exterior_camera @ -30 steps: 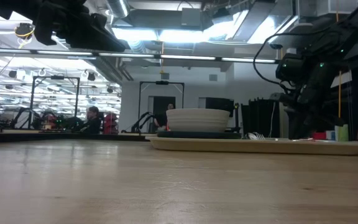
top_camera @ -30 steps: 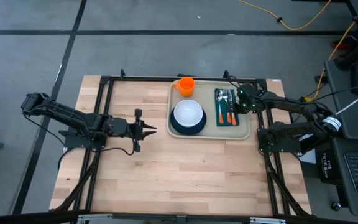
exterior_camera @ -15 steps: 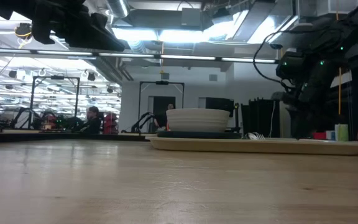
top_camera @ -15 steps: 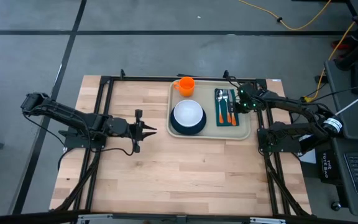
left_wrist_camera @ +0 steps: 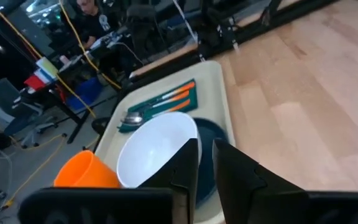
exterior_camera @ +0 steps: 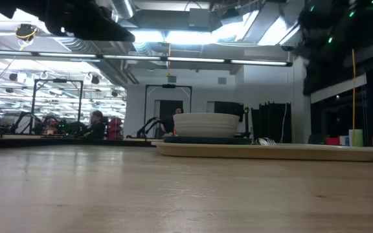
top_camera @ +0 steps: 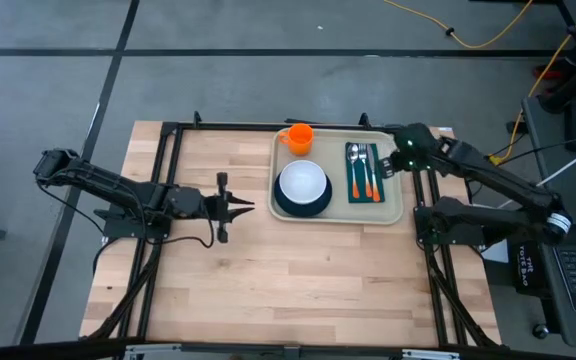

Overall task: Set up tray
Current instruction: Return to Home Position

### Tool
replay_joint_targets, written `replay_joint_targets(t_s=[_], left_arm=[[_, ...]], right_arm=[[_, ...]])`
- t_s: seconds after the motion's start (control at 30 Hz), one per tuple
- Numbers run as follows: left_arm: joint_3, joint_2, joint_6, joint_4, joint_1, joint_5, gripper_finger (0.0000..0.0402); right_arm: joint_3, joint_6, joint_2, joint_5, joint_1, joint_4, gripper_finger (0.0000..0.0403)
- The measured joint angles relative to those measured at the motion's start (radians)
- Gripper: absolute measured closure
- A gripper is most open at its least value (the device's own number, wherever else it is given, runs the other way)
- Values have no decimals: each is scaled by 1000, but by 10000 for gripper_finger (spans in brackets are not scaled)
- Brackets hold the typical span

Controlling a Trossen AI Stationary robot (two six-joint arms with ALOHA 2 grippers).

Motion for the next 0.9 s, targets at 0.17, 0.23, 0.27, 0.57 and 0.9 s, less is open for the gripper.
replay_joint_targets(t_s=[0.17,0.23,0.27,0.57,0.9], left_arm=[[0,0,-7,57,0,-13,383],[0,-11,7,56,3,-20,396],[0,-18,13,58,8,-19,398],[-43,-108,-29,54,123,103,400],[-206,-351,-45,118,246,271,400]], right_arm=[[3,19,-126,54,145,10,392],[3,31,-155,128,211,2,395],[3,31,-162,161,246,4,397],[1,-9,-83,355,604,184,399],[-301,-89,-77,490,815,753,399]])
